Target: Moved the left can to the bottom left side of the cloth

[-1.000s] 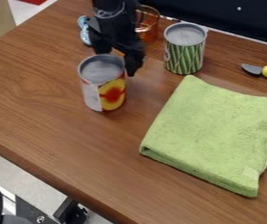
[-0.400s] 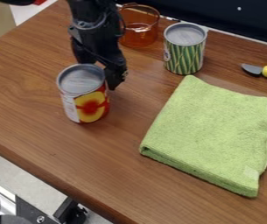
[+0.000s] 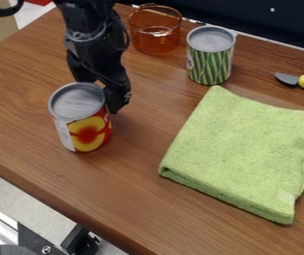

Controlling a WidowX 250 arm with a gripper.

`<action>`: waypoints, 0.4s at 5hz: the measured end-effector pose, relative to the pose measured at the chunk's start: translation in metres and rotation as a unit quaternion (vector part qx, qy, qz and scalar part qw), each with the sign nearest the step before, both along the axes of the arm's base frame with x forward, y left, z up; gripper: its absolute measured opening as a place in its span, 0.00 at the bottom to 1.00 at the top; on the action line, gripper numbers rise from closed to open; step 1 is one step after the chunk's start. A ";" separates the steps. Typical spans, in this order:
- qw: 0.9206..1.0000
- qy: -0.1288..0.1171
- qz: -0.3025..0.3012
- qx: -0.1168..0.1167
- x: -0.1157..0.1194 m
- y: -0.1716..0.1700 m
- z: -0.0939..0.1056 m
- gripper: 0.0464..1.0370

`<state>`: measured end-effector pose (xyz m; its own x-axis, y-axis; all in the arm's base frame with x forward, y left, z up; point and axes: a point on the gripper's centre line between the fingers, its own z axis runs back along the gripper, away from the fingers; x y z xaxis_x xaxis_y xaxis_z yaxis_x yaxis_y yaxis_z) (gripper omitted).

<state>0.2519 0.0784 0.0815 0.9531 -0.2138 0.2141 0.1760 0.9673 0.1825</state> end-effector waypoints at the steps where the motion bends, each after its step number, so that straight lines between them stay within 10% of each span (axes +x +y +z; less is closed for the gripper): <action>1: 1.000 0.007 -0.002 0.005 -0.007 0.000 -0.001 0.96; 2: 1.000 0.023 0.017 -0.003 -0.013 -0.001 -0.003 0.96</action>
<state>0.2393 0.0777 0.0788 0.9688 -0.1795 0.1712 0.1506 0.9740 0.1691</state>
